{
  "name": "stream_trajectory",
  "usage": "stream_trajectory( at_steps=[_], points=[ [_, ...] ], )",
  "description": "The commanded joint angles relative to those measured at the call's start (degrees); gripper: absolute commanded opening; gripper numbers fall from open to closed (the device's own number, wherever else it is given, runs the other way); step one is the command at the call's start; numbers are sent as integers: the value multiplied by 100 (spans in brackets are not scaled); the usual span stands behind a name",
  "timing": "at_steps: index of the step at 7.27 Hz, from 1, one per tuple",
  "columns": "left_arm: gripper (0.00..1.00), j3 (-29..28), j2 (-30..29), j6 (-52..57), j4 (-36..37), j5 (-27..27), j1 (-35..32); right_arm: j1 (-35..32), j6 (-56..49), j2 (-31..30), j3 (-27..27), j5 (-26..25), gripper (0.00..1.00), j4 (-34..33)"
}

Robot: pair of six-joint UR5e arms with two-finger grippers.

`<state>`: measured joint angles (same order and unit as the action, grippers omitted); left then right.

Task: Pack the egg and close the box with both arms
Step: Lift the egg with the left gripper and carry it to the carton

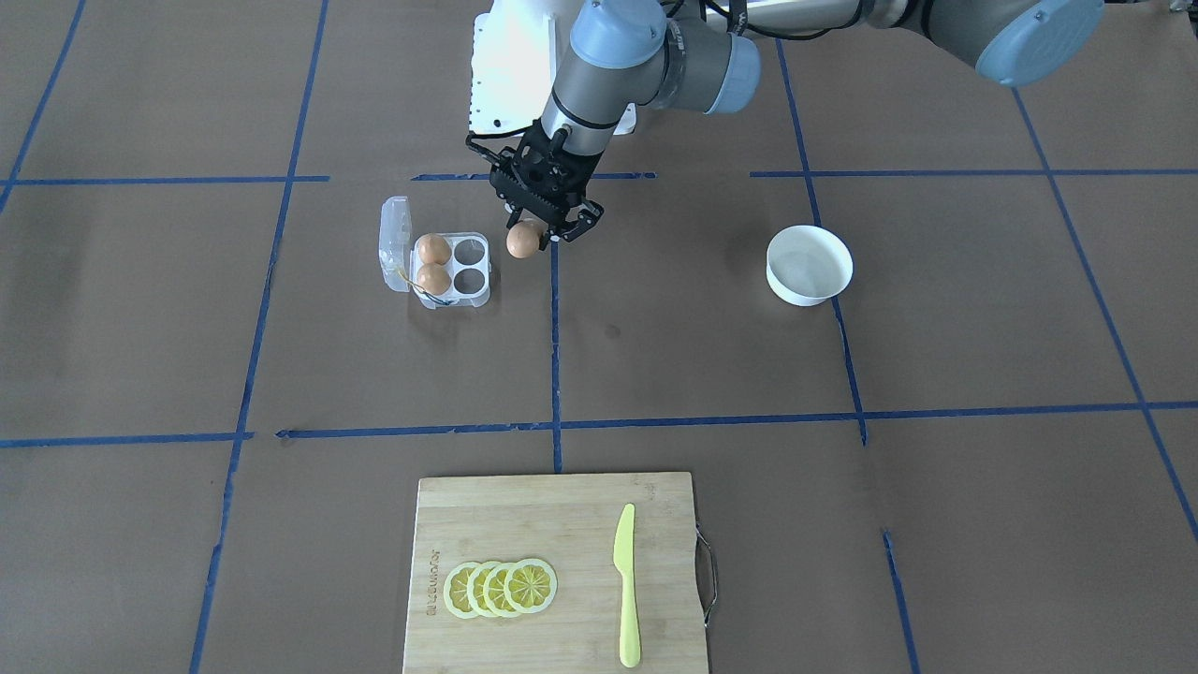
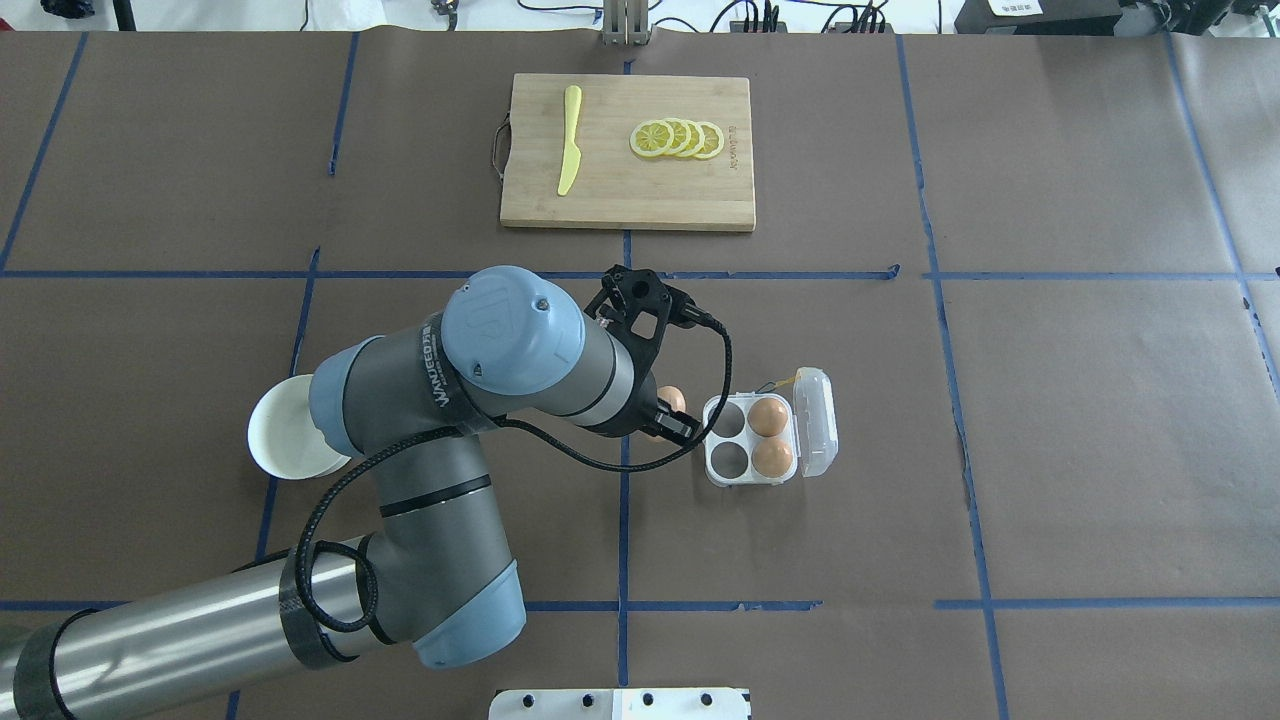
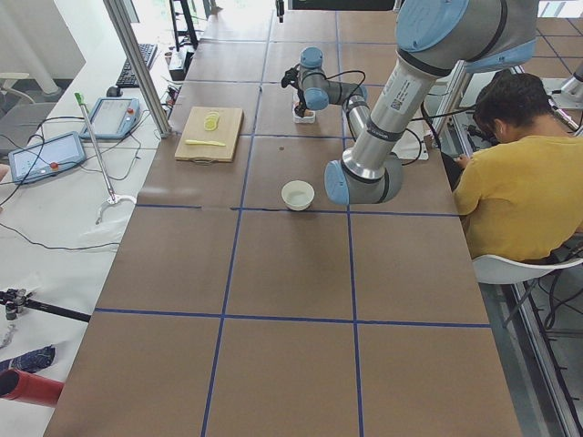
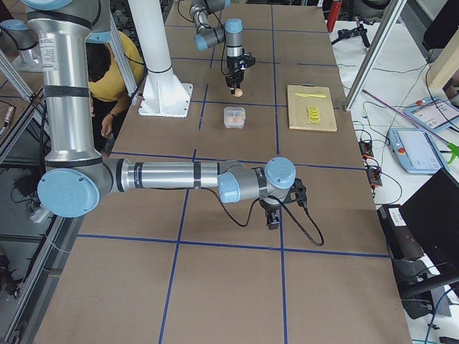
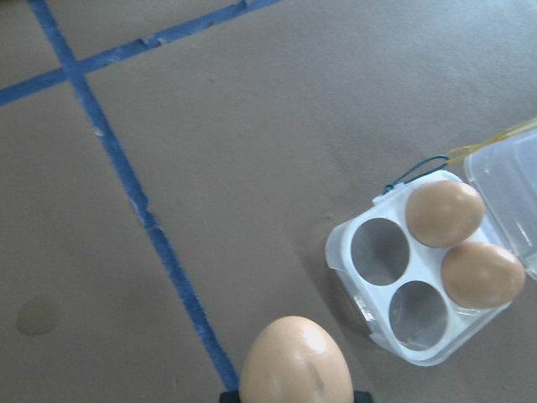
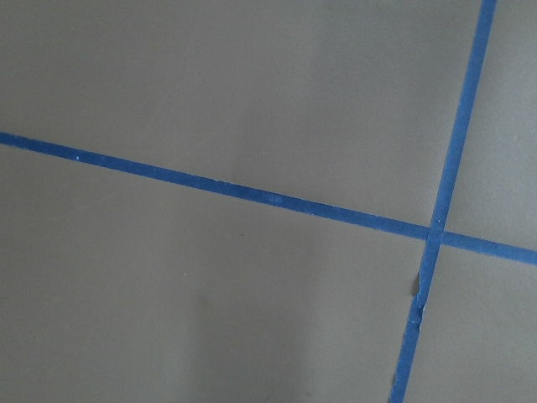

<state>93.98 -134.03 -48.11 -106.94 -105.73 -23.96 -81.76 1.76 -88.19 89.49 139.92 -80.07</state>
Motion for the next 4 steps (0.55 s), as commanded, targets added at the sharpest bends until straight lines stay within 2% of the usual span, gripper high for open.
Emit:
stream_trajectory(
  at_steps=[1,2,4],
  points=[
    [0,-203,-332,265,-99,569,241,-6,0,3,24,0,100,0],
    [0,-318,-430,520,-99,649,251,-6,0,3,33,0,100,0],
    [0,-319,-387,505,-502,1525,512,-6,9,3,50,0,100,9]
  ],
)
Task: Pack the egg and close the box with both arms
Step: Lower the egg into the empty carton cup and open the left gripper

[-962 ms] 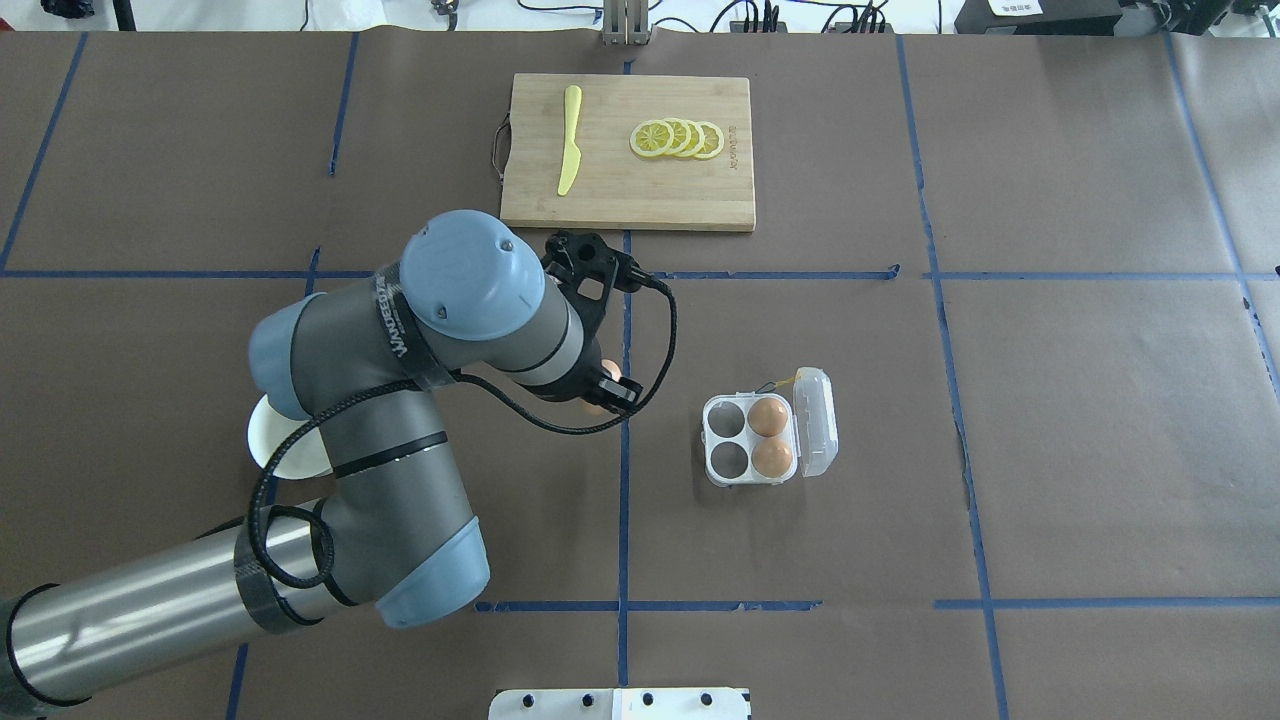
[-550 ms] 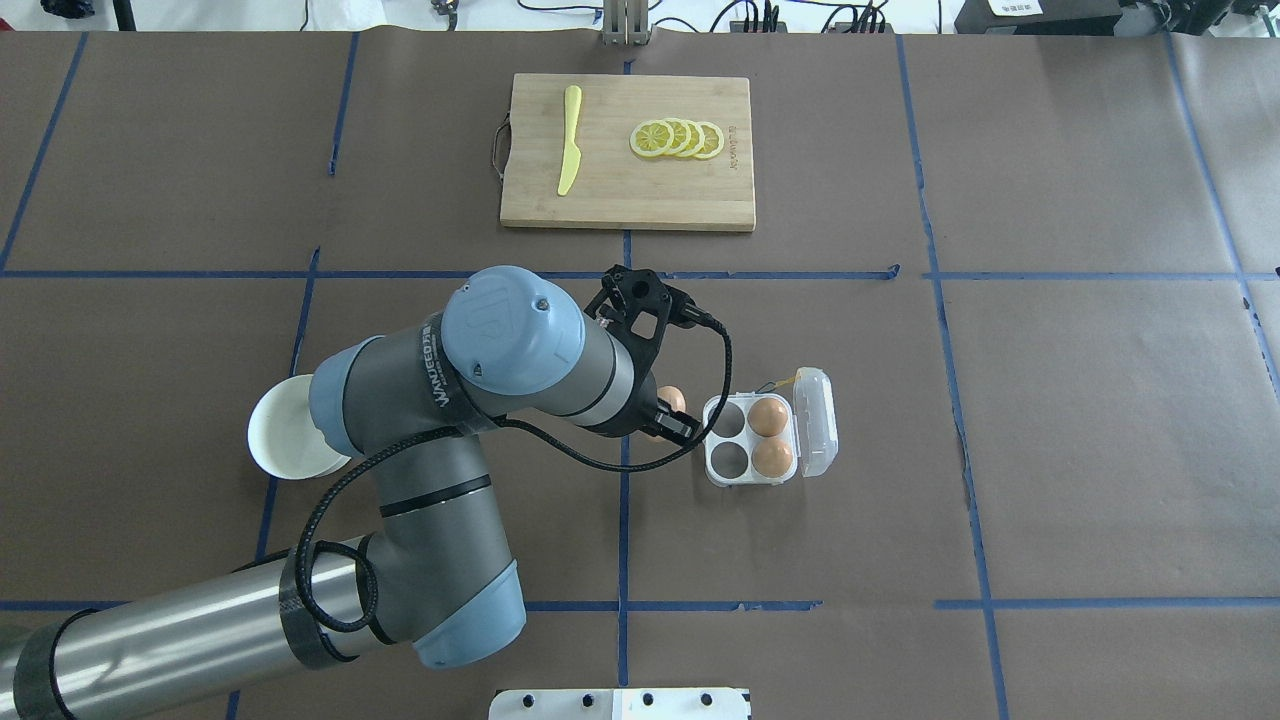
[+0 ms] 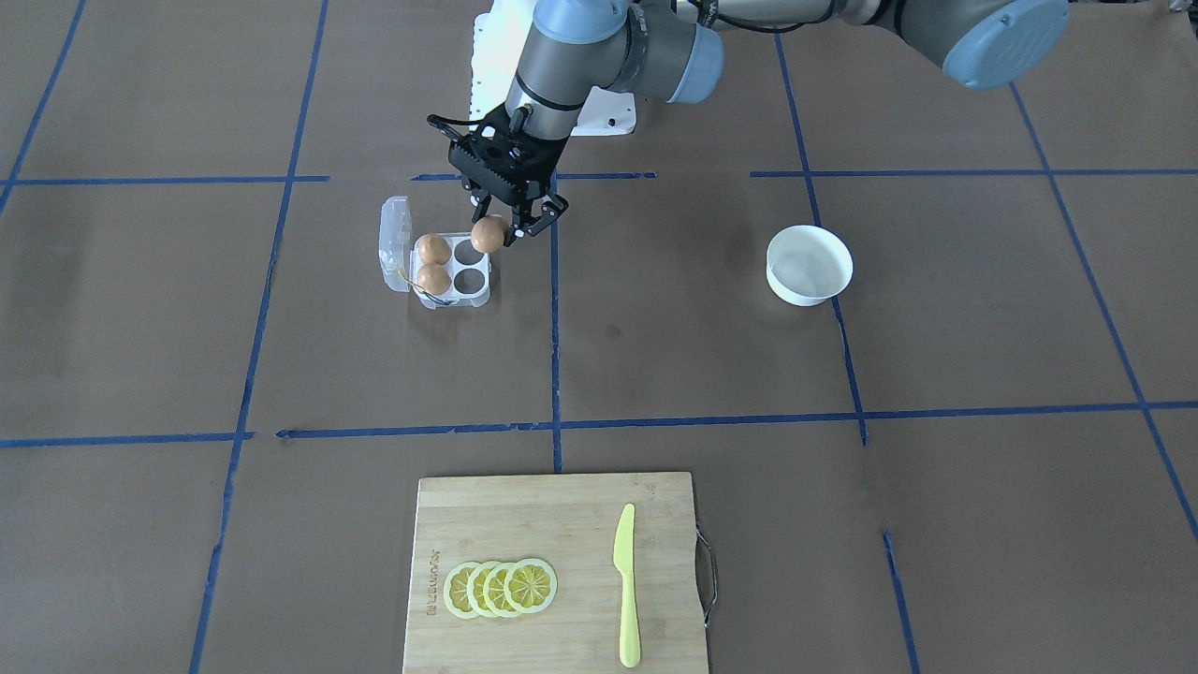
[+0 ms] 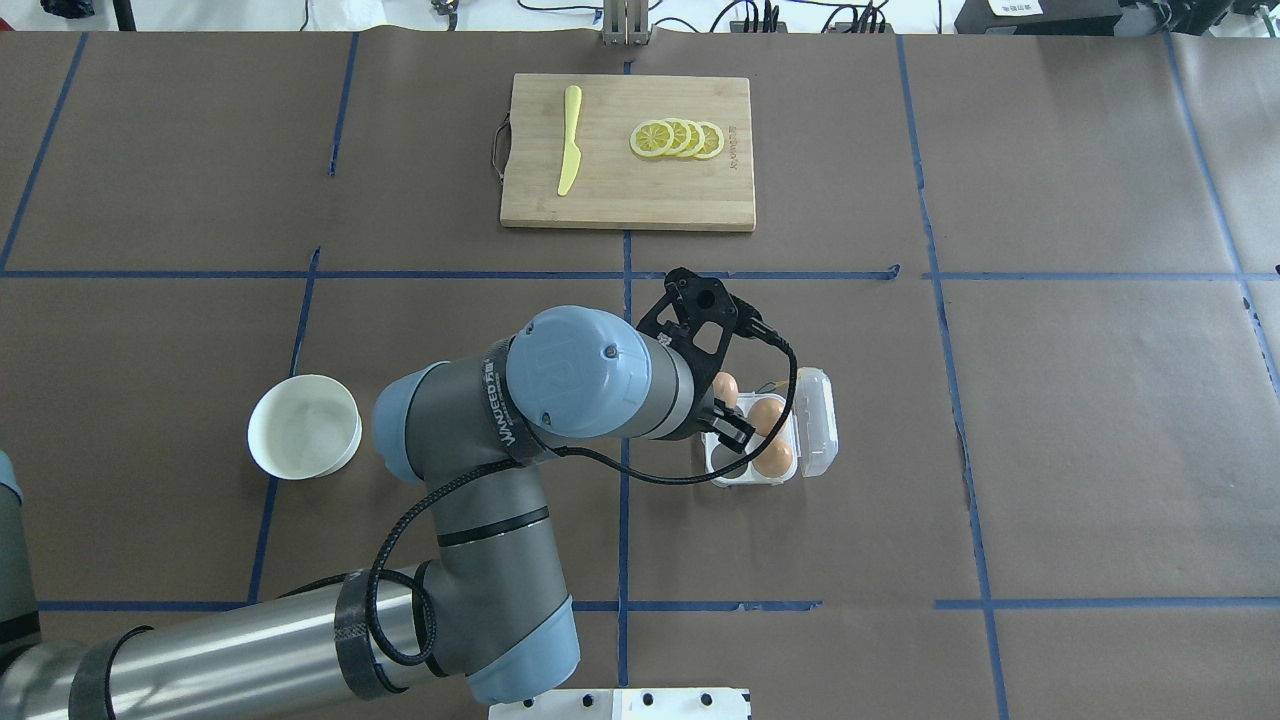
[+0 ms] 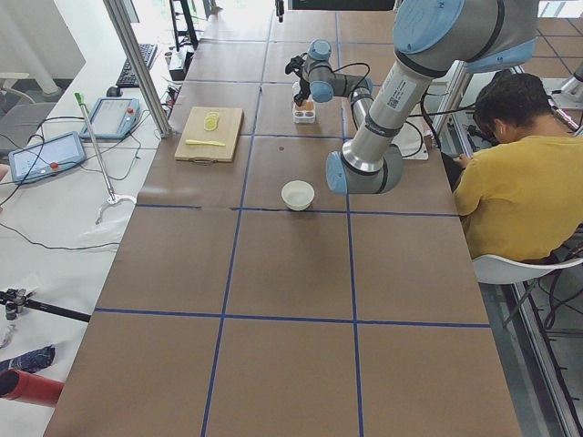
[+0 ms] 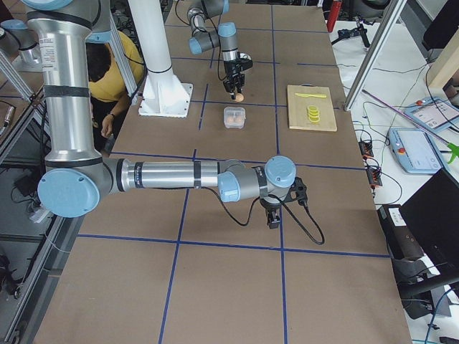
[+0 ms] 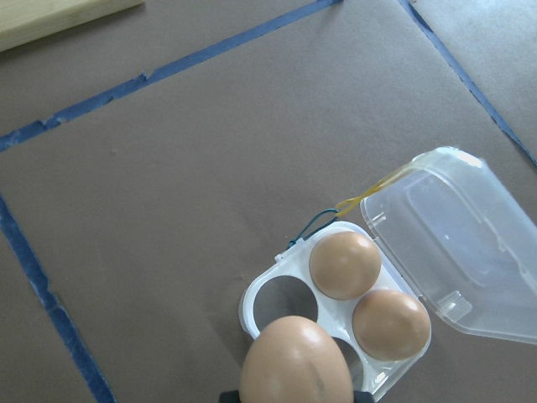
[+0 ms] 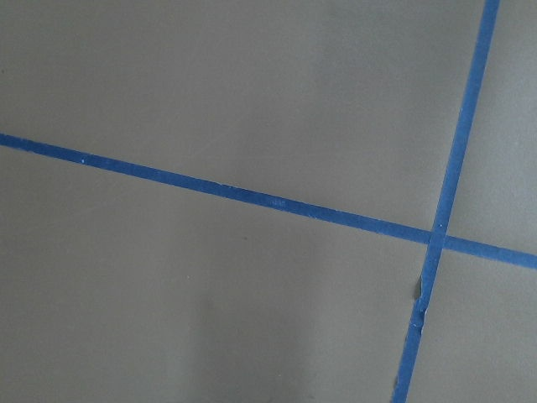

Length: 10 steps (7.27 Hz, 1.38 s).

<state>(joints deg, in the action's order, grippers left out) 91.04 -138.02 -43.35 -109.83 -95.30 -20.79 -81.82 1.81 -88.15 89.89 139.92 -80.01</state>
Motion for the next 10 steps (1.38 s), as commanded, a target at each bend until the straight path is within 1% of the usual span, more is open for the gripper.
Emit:
stream_trajectory(
  at_steps=[1,2,3,4,10],
  points=[
    [0,-16,73,11,-249,930,355,-1,3,0,3,0,100,3],
    [0,10,152,11,-345,1230,513,-1,3,0,2,0,100,-6],
    [0,-33,335,11,-729,1381,688,8,3,0,2,0,100,3],
    [0,-51,363,19,-863,1443,742,8,3,0,-6,0,100,-6],
    [0,-244,258,20,-891,1497,752,17,-6,0,-15,0,100,-6]
  ],
)
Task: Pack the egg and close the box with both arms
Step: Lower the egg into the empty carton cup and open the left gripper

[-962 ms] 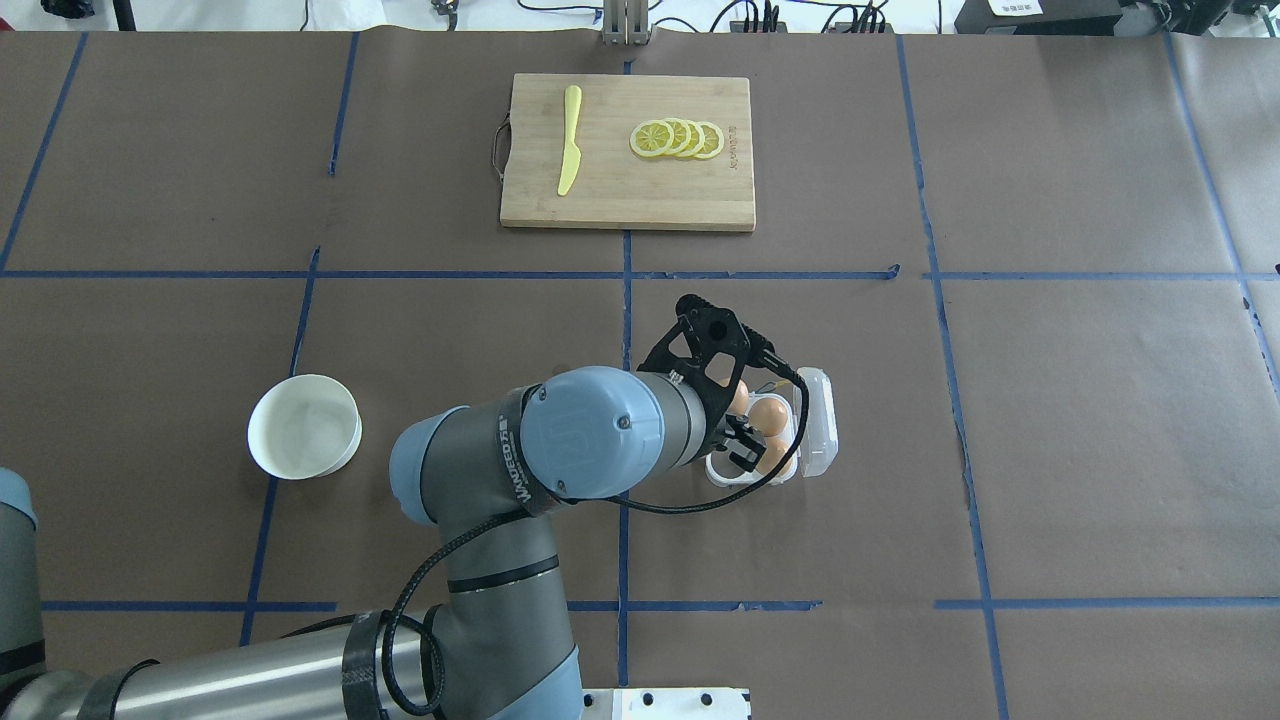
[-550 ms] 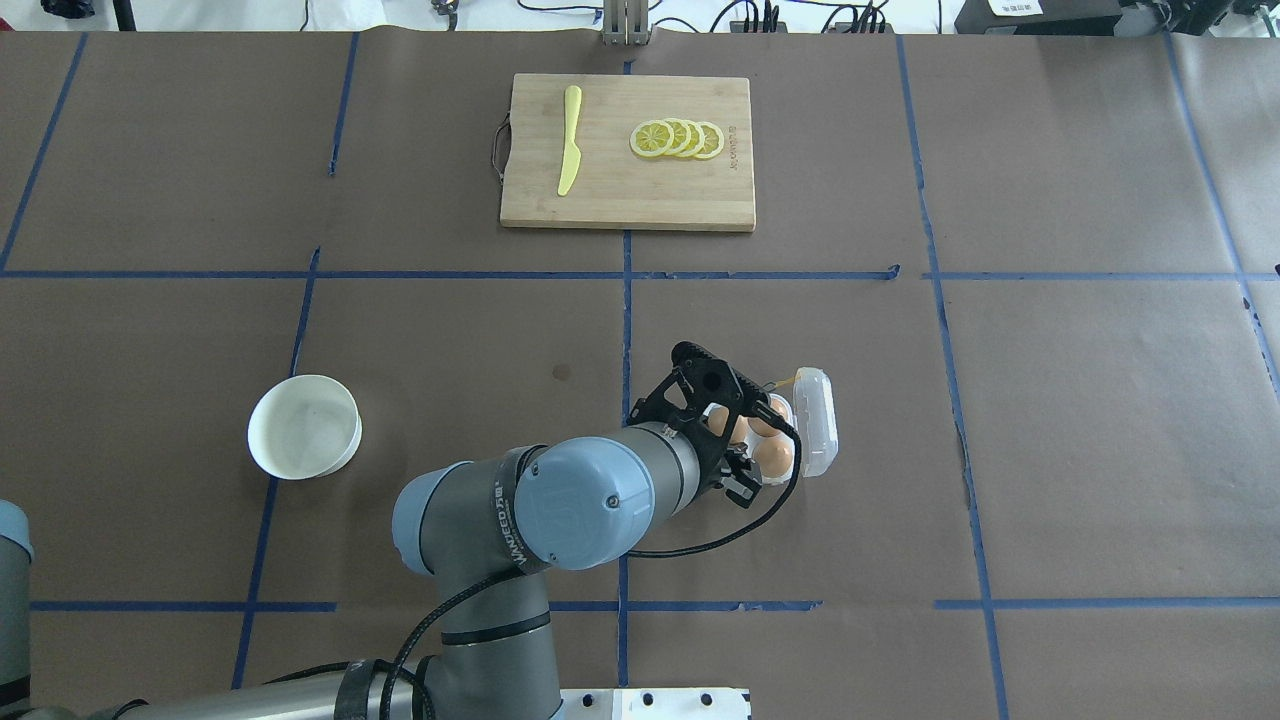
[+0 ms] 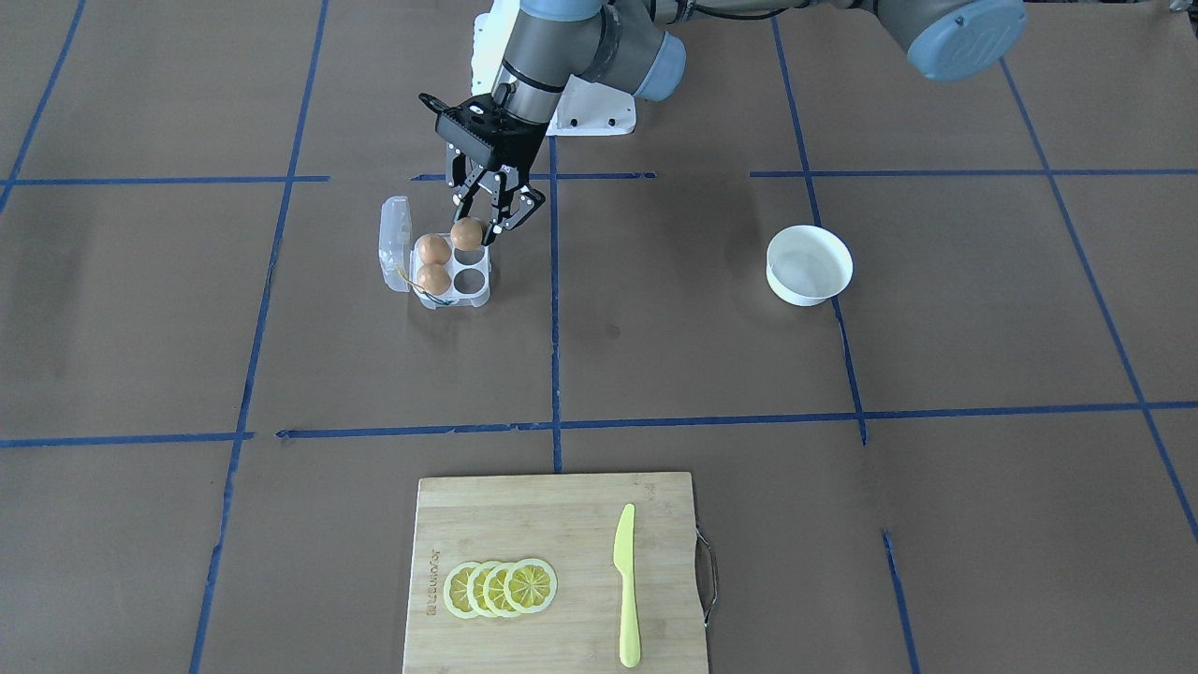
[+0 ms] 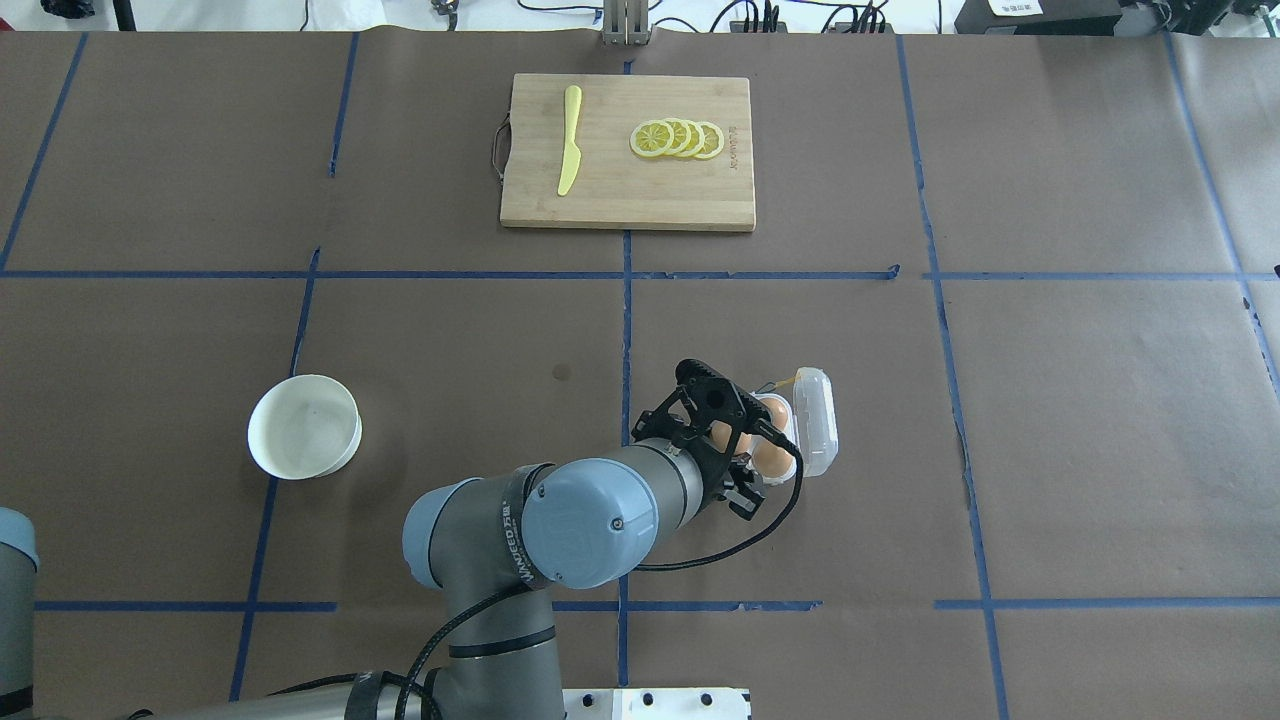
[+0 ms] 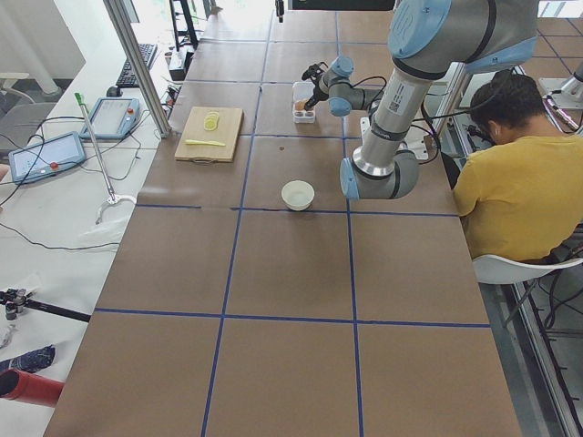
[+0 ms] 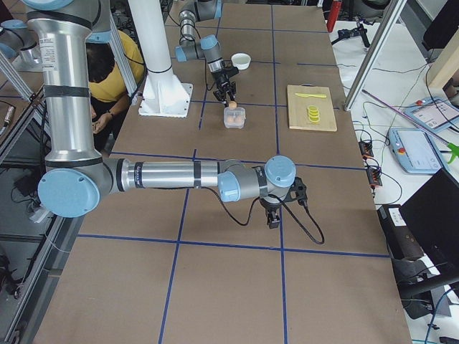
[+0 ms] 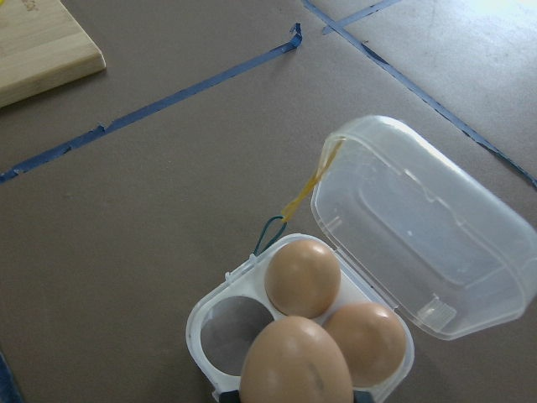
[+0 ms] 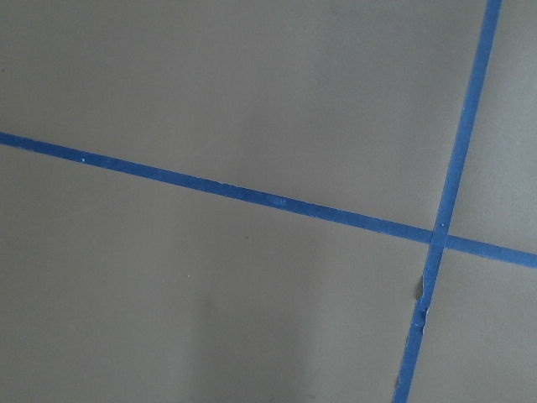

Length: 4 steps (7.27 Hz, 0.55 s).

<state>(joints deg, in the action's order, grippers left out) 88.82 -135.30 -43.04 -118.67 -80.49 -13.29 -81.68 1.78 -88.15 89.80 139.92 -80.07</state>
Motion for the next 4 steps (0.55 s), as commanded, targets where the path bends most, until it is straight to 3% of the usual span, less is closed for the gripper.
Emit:
stream_trajectory(
  at_steps=[1,3,4],
  points=[
    [0,-31,-40,-3,-7,16,2,12,-2,0,-15,0,100,0],
    [1,-145,-119,-3,-16,50,2,29,-2,0,-24,0,100,0],
    [6,-197,-128,-3,-25,51,2,30,-2,0,-32,0,100,0]
  ],
)
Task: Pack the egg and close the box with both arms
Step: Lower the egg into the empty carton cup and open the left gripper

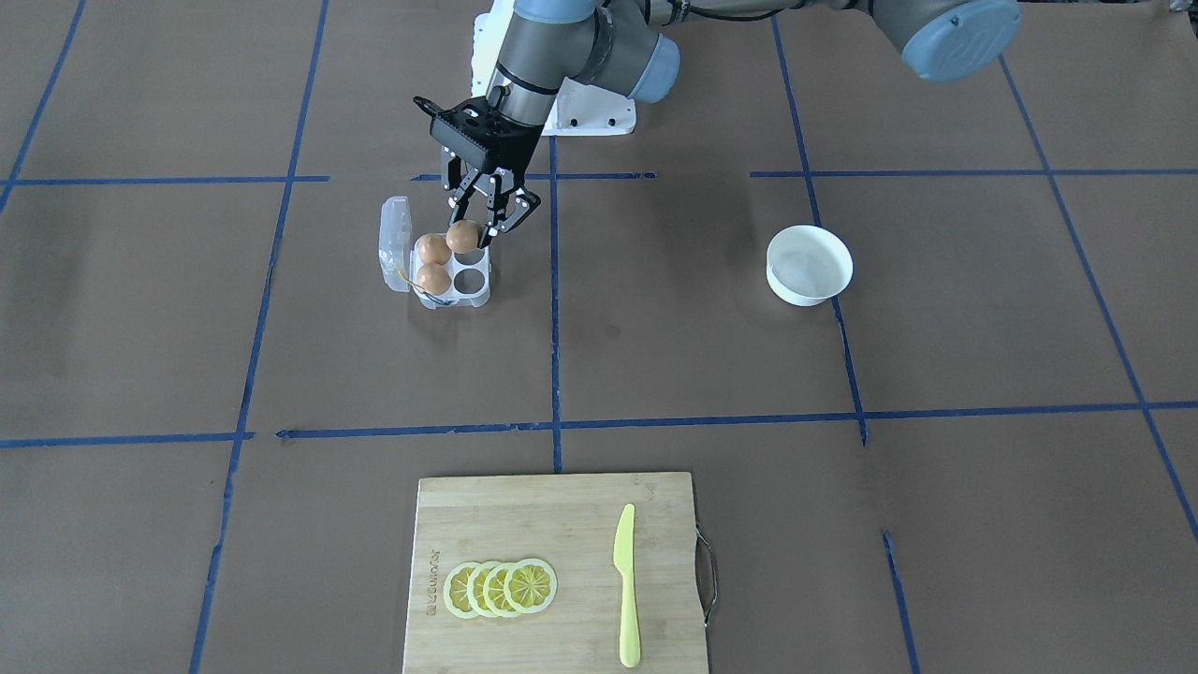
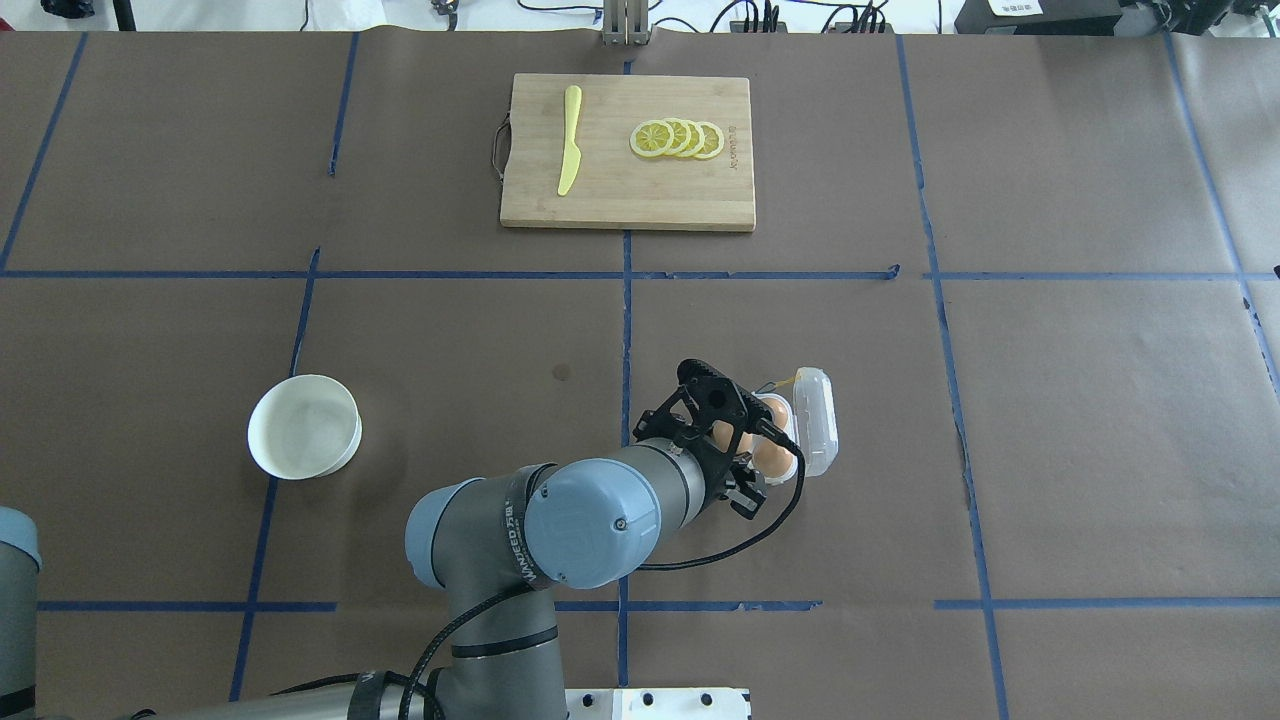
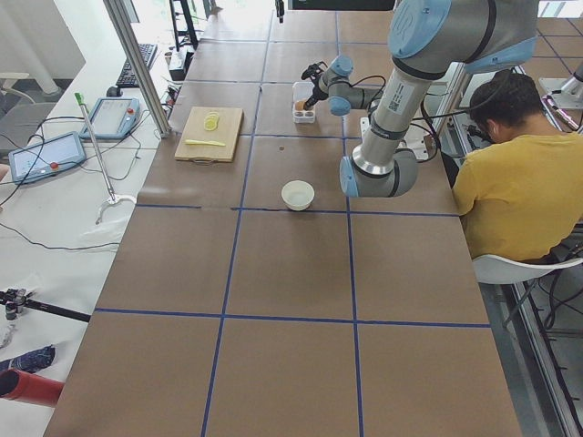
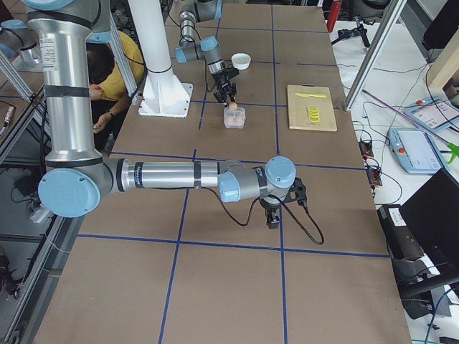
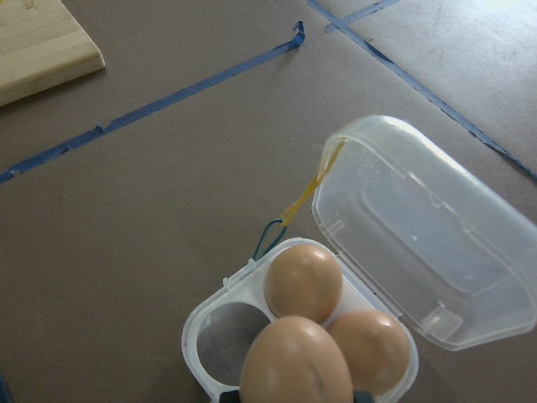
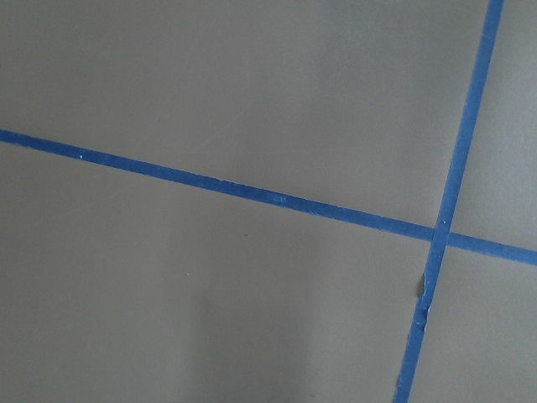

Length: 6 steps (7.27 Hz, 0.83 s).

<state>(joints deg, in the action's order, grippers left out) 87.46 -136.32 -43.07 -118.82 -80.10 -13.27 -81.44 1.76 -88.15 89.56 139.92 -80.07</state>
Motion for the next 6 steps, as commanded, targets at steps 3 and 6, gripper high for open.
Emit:
stream_trajectory(
  at_steps=[3,6],
  points=[
    [68,-63,-53,0,-10,73,0,15,0,0,-8,0,100,0],
    [100,-63,-70,-17,-10,135,0,15,0,0,0,0,100,0]
  ],
)
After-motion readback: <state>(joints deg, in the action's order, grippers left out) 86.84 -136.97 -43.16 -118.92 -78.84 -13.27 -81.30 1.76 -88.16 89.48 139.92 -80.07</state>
